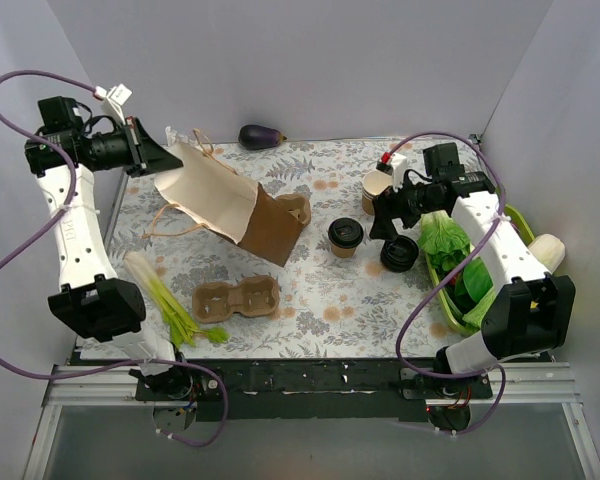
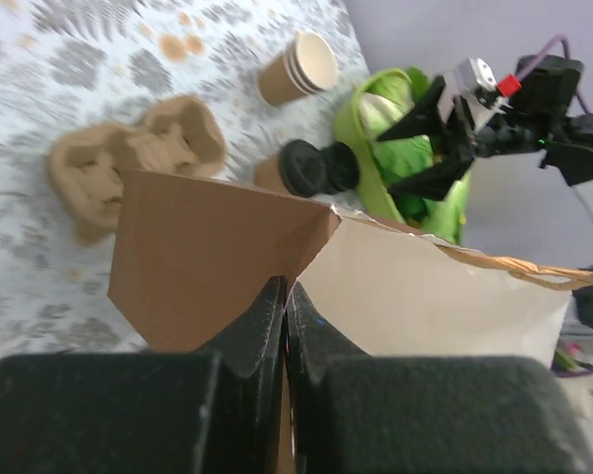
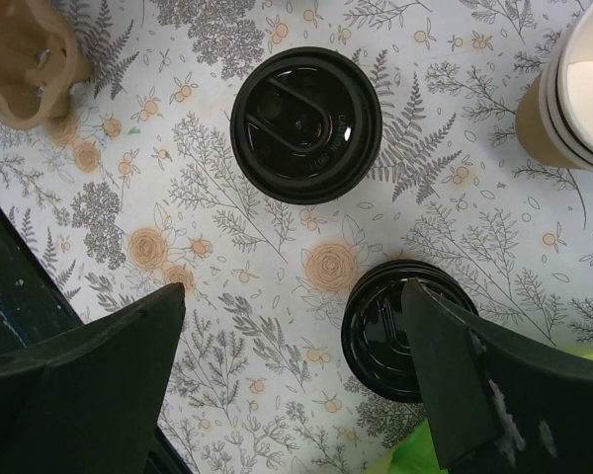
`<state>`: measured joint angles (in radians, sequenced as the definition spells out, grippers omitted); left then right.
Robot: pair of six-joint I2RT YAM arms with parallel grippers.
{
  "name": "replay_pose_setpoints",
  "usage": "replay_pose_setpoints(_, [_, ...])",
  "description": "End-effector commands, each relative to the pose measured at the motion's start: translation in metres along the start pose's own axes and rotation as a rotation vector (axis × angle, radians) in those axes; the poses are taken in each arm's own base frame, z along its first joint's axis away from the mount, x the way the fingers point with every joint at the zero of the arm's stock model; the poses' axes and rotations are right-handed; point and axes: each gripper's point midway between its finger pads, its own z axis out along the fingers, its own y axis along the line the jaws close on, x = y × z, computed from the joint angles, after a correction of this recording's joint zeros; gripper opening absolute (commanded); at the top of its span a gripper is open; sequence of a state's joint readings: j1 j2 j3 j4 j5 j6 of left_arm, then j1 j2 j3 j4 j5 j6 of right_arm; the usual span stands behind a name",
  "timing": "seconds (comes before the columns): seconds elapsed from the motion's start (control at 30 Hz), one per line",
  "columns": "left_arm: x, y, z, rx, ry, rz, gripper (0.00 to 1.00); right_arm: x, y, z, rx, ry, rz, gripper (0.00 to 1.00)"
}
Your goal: Pack the takeout coffee
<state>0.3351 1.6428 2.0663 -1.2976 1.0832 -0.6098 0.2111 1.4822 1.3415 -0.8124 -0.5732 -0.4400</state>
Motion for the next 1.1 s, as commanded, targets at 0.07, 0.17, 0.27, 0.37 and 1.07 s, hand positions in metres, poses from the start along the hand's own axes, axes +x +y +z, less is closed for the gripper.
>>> replay_pose_setpoints(0.07, [0.03, -0.046, 0.018, 0.17, 0.061, -0.17, 0.0, -0.014, -0.002, -0.012, 0.04, -0.03, -0.011, 0.98])
replay_pose_setpoints(0.17, [0.055, -0.047, 0.036, 0.2, 0.119, -0.261, 0.0, -0.012, -0.004, -0.015, 0.068, -0.02, -0.015, 0.98])
replay_pose_setpoints(0.27, [0.072, -0.045, 0.048, 0.237, 0.157, -0.319, 0.0, -0.008, -0.004, -0.019, 0.079, -0.014, -0.017, 0.98])
replay_pose_setpoints(0.37, [0.079, -0.045, 0.055, 0.265, 0.182, -0.374, 0.0, -0.007, -0.003, -0.023, 0.091, -0.012, -0.015, 0.98])
replay_pose_setpoints(1.07, [0.108, -0.012, 0.093, 0.203, 0.199, -0.486, 0.0, 0.007, -0.001, -0.022, 0.096, -0.005, 0.007, 0.98])
